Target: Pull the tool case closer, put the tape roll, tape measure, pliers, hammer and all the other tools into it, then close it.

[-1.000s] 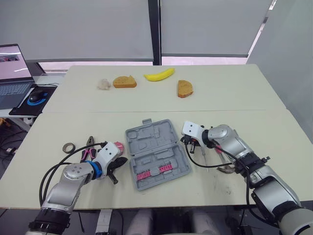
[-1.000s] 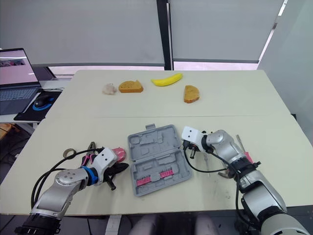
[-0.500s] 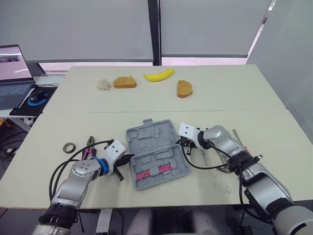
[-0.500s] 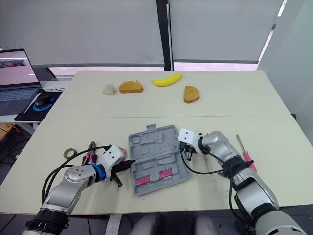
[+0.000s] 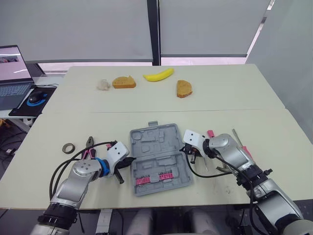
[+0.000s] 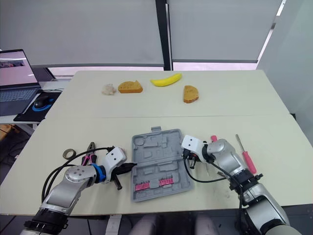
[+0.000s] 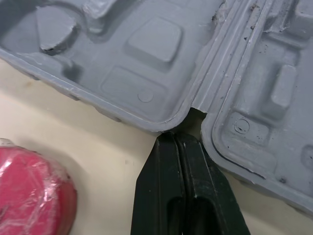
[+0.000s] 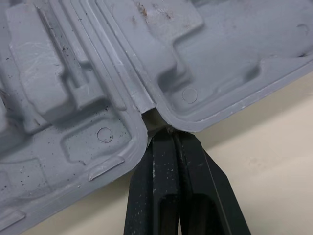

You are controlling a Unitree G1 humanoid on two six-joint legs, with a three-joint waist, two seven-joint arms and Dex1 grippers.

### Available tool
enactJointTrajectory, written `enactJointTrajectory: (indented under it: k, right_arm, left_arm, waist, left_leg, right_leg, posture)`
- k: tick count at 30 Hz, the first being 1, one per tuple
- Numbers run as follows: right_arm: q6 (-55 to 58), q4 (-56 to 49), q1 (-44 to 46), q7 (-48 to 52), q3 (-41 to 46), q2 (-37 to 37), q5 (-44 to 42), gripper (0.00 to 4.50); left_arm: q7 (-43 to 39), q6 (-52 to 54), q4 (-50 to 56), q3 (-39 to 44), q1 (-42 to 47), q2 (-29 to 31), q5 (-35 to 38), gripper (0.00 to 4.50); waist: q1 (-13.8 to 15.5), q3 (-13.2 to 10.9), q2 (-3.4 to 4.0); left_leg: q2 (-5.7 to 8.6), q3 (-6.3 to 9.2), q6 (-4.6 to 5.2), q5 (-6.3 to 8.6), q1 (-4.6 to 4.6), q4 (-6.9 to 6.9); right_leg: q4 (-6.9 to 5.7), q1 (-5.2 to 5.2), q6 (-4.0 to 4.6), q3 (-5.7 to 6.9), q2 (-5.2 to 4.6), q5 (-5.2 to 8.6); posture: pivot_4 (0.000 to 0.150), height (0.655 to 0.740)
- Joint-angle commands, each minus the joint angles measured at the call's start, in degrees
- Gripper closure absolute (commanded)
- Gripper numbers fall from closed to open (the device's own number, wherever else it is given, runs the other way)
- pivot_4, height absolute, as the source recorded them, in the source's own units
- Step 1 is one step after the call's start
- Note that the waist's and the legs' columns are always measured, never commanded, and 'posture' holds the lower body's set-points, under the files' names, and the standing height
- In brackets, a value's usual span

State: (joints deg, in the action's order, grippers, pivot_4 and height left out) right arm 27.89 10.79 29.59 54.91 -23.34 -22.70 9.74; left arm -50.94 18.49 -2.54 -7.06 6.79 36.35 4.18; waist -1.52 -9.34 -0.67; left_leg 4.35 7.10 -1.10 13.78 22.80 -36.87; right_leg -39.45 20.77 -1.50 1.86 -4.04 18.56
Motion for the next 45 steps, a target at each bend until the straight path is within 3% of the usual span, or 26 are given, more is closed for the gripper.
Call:
enactJointTrajectory:
  k: [1, 11, 45]
  right_arm:
    - [5.2, -11.7, -4.4, -0.1, 1.4, 0.0, -3.3, 4.49]
    - [17.5, -30.0, -15.8, -2.6, 2.6, -4.7, -5.4, 4.49]
    - [24.0, -37.3, -22.3, -7.5, 1.1, -10.9, -13.1, 4.49]
  left_arm:
    - [-3.8, 0.6, 4.9, -2.9, 0.4, 0.3, 1.4, 4.50]
    - [-8.1, 1.5, 5.9, -5.7, -0.1, 1.8, 0.9, 4.50]
    - [-11.1, 4.9, 11.1, -5.9, -5.4, 5.8, 1.5, 4.50]
  waist:
    - [0.1, 0.0, 0.00]
    - [0.0, 0.0, 0.01]
    - [0.0, 0.0, -0.01]
  left_leg:
    - [0.01, -0.01, 0.00, 0.00, 0.02, 0.00]
    - [0.01, -0.03, 0.02, 0.01, 0.12, 0.05]
    - [-0.02, -0.12, 0.03, 0.02, 0.10, 0.07]
  right_leg:
    - [0.00, 0.04, 0.00, -0.02, 0.00, 0.00]
    - [-0.09, 0.31, -0.01, -0.09, 0.01, 0.01]
    - [-0.08, 0.29, -0.03, -0.19, 0.02, 0.02]
  posture:
    - [0.150, 0.7400]
    - [0.150, 0.7400]
    - [0.150, 0.7400]
